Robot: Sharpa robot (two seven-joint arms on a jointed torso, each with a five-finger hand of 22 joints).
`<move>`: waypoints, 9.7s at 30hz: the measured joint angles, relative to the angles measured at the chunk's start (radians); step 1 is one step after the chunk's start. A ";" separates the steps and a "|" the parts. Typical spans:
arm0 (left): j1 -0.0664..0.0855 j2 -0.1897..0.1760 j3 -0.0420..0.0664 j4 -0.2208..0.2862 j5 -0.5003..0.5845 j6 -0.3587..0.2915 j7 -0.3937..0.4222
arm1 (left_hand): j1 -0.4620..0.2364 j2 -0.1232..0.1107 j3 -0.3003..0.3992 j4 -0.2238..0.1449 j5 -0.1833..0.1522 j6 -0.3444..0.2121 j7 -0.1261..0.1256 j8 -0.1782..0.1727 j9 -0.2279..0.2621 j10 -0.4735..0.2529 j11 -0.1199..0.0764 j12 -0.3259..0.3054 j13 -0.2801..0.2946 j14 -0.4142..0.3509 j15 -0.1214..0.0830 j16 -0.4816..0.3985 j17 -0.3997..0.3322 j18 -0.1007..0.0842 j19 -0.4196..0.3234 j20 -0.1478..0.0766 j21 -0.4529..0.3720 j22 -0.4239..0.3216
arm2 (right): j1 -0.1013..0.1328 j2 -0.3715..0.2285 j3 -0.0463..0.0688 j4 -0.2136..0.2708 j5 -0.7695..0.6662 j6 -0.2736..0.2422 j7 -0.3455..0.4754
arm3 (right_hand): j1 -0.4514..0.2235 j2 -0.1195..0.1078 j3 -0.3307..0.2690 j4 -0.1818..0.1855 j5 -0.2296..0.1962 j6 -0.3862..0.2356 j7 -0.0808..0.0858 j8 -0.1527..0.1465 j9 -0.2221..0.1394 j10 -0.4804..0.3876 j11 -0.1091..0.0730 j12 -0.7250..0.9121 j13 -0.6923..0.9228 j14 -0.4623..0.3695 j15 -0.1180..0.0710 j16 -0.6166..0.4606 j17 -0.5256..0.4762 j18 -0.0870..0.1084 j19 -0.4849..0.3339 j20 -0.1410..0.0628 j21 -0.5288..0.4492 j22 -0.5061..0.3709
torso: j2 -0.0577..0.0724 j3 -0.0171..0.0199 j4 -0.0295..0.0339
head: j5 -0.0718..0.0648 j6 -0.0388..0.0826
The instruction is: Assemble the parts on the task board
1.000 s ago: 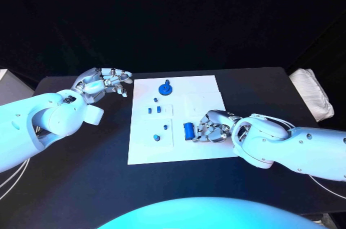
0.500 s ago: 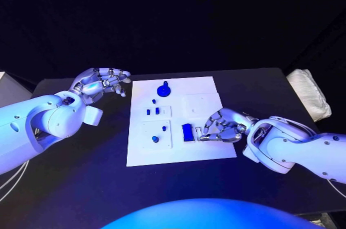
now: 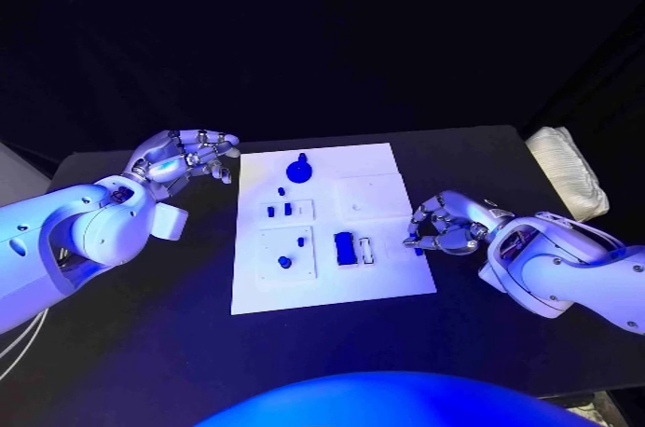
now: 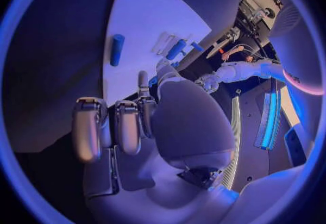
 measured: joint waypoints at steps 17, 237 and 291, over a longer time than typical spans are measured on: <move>-0.005 -0.007 0.000 0.015 0.001 0.001 0.006 | 0.000 0.000 0.000 0.000 0.000 0.000 0.000 0.000 0.000 0.000 0.000 0.000 0.000 0.000 0.000 0.000 0.000 0.000 0.000 0.000 0.000 0.000 | -0.002 0.002 -0.003 -0.029 -0.213 -0.014 -0.191 | -0.079 -0.049 -0.010 0.012 0.009 0.025 -0.007 0.000 0.001 0.003 0.003 -0.022 0.000 -0.004 0.004 -0.009 0.000 0.000 0.002 0.003 -0.020 0.000 | 0.000 -0.0024 0.0030 | -0.020 -0.004; -0.009 0.076 -0.003 -0.114 0.034 0.007 -0.010 | 0.000 0.000 0.010 0.015 0.000 -0.029 -0.007 0.014 -0.008 -0.018 0.004 0.015 -0.005 -0.020 0.006 -0.004 -0.009 0.000 0.000 0.000 -0.015 -0.006 | 0.098 0.349 0.012 -0.466 0.674 -0.043 0.460 | -0.051 -0.107 0.353 -0.094 0.157 -0.082 0.045 -0.074 0.036 -0.285 0.050 -0.765 -0.215 -0.093 0.042 -0.459 -0.368 0.133 -0.159 0.036 -1.006 -0.124 | -0.059 -0.0307 -0.0129 | -0.004 0.038; -0.150 0.134 0.030 0.081 0.149 -0.595 0.149 | -1.329 0.173 -0.512 -0.109 -0.264 -0.804 -0.207 -0.302 -0.306 -0.924 -0.148 -0.441 -0.194 -0.972 -0.075 -1.166 -0.433 -0.157 -0.912 -0.168 -0.849 -0.640 | -0.042 0.476 0.171 -0.317 1.329 -0.218 0.714 | -1.353 0.121 -0.052 -0.281 -0.069 -1.011 -0.079 -0.372 -0.428 -1.458 0.007 -1.369 -1.307 -1.461 0.075 -1.518 -1.307 -0.016 -1.460 -0.033 -1.455 -1.307 | -0.141 -0.0032 -0.0661 | 0.130 0.247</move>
